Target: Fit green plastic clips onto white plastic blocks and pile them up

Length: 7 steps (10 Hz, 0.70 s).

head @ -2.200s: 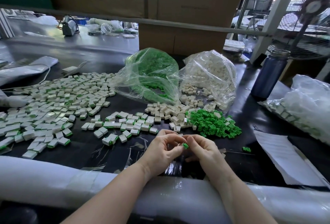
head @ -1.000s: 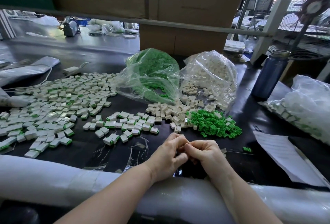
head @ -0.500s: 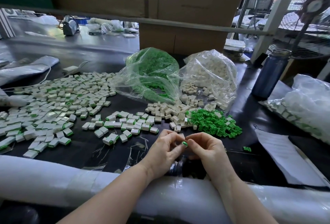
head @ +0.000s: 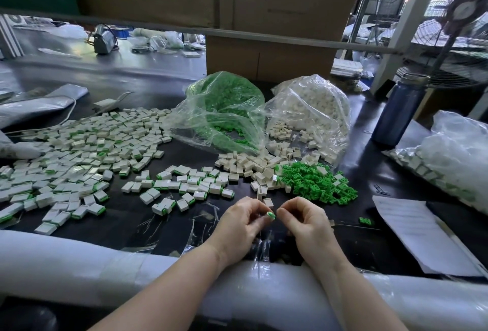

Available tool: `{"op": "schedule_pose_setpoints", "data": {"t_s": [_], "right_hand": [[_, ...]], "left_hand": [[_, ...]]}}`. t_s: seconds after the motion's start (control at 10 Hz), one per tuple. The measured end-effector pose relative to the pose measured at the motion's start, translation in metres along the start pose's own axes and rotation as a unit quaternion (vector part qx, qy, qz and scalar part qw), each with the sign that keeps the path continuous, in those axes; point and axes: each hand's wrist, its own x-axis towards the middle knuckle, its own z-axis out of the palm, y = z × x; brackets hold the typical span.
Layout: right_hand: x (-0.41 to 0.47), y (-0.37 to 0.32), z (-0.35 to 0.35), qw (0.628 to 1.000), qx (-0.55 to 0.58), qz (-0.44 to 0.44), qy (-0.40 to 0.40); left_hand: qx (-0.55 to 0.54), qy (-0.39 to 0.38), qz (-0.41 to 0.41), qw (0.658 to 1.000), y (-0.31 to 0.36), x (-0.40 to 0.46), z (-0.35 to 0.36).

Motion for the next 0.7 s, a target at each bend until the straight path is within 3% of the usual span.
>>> {"op": "schedule_pose_setpoints", "data": {"t_s": [0.1,0.2,0.3,0.4,0.6,0.7], "right_hand": [[0.001,0.002,-0.001,0.999,-0.006,0.003,0.035],[0.001,0.006,-0.001,0.998,-0.03,0.008,0.055],[0.002,0.009,-0.002,0.995,-0.041,0.023,0.087],[0.003,0.012,-0.004,0.991,-0.043,0.024,0.126],[0.006,0.018,-0.007,0.983,-0.035,0.049,0.174],[0.007,0.018,-0.01,0.969,0.045,0.082,0.228]], "left_hand": [[-0.013,0.035,-0.02,0.999,-0.003,0.0,-0.001],[-0.03,0.118,-0.053,0.991,-0.009,0.001,-0.002],[-0.045,0.239,-0.094,0.965,-0.015,0.004,-0.007],[-0.029,0.302,-0.121,0.945,-0.021,0.007,-0.013],[-0.016,0.251,-0.154,0.955,-0.024,0.007,-0.013],[-0.01,0.26,-0.166,0.951,-0.02,0.006,-0.012]]}}
